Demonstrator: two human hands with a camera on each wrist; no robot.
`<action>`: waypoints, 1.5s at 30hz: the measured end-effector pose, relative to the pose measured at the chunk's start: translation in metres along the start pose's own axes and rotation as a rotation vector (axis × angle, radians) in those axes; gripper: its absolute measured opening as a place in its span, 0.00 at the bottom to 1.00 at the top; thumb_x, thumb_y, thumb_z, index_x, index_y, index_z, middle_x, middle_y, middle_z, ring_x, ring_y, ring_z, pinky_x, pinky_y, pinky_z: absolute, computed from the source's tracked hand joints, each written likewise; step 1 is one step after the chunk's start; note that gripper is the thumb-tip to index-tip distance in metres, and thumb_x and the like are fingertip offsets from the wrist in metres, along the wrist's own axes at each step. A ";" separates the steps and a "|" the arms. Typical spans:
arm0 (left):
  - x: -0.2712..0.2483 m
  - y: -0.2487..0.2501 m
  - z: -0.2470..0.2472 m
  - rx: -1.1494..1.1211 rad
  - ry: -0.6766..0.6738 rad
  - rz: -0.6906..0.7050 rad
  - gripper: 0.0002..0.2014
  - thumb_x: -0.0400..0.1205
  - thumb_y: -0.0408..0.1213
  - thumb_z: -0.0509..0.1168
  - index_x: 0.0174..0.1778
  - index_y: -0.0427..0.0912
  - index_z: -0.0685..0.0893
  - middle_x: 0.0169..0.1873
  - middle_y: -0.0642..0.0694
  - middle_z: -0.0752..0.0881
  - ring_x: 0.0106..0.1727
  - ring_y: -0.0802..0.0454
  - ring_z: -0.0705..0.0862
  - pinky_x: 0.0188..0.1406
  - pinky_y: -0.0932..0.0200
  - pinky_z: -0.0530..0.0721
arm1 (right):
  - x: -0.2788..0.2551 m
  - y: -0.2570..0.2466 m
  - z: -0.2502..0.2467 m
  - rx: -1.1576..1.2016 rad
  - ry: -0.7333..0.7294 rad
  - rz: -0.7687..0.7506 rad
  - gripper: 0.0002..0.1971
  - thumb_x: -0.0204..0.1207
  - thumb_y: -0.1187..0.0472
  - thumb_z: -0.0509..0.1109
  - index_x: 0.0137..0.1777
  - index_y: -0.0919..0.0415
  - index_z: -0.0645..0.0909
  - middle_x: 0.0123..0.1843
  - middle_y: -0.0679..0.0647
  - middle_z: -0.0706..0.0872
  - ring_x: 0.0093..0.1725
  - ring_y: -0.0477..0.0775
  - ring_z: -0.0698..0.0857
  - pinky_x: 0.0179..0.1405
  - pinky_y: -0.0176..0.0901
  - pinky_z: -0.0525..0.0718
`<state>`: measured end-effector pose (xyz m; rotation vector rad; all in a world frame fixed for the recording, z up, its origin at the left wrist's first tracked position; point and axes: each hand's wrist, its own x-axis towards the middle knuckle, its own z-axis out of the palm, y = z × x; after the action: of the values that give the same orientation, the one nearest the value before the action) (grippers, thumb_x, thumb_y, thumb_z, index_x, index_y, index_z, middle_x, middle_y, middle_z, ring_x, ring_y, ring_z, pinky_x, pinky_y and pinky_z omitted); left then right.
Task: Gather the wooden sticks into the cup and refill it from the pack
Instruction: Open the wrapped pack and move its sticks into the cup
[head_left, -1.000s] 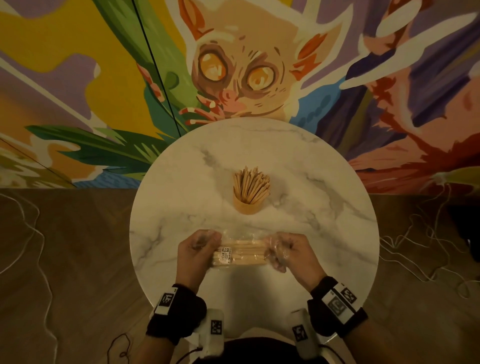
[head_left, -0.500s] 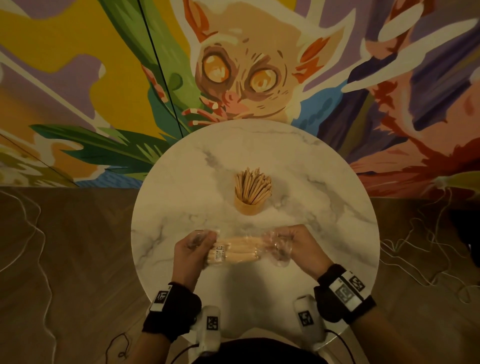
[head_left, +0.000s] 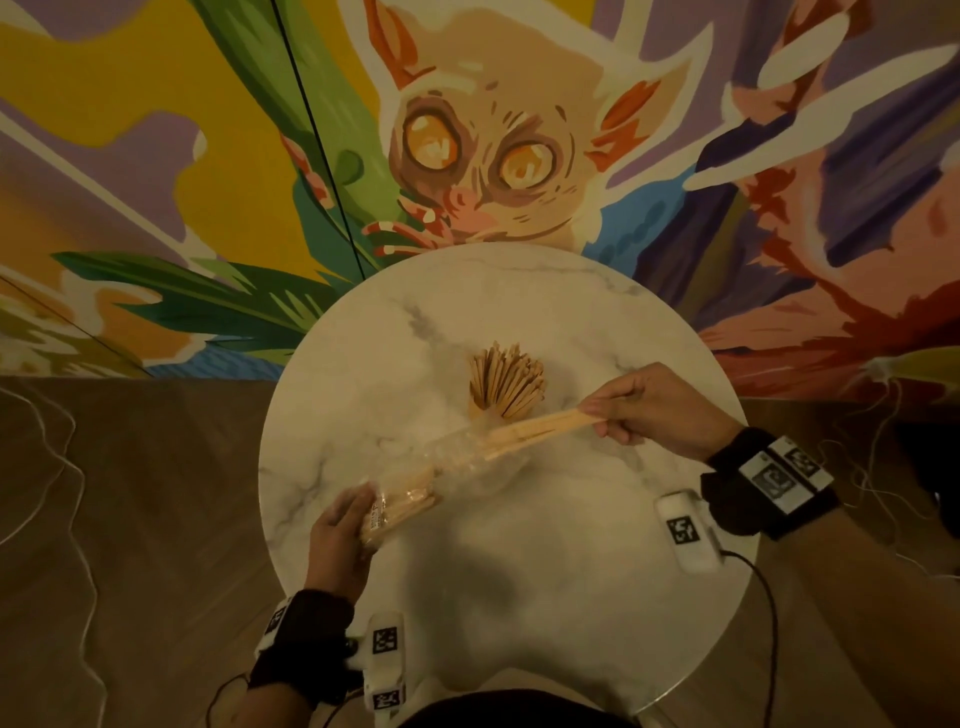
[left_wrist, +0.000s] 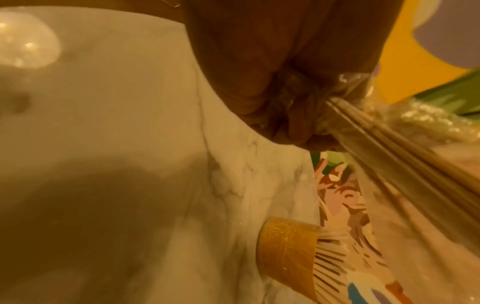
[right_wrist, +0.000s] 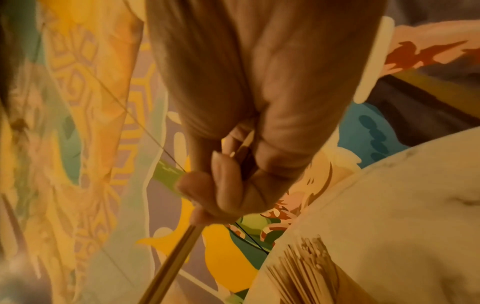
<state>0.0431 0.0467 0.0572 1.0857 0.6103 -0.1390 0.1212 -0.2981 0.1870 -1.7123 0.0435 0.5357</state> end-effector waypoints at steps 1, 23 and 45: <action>0.002 -0.003 -0.002 -0.031 0.013 -0.029 0.07 0.84 0.31 0.60 0.45 0.38 0.84 0.35 0.43 0.86 0.29 0.58 0.86 0.25 0.68 0.83 | 0.004 -0.001 -0.003 0.012 -0.006 0.006 0.07 0.78 0.70 0.69 0.44 0.71 0.89 0.25 0.56 0.85 0.20 0.47 0.74 0.18 0.33 0.71; 0.018 -0.005 0.031 -0.217 -0.028 -0.187 0.14 0.87 0.34 0.53 0.41 0.42 0.82 0.25 0.48 0.76 0.18 0.61 0.69 0.13 0.70 0.66 | 0.135 0.029 0.080 -1.087 -0.104 0.090 0.20 0.83 0.54 0.60 0.65 0.69 0.81 0.64 0.65 0.84 0.63 0.67 0.82 0.65 0.54 0.78; 0.012 0.003 0.026 0.184 -0.121 0.094 0.13 0.79 0.23 0.65 0.35 0.42 0.90 0.28 0.47 0.88 0.30 0.54 0.85 0.28 0.61 0.84 | -0.034 0.046 0.115 0.161 -0.198 0.087 0.31 0.75 0.37 0.67 0.43 0.70 0.90 0.40 0.78 0.88 0.31 0.65 0.86 0.29 0.44 0.83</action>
<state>0.0645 0.0281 0.0617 1.2718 0.4430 -0.1806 0.0384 -0.2094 0.1440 -1.4996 0.0184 0.7443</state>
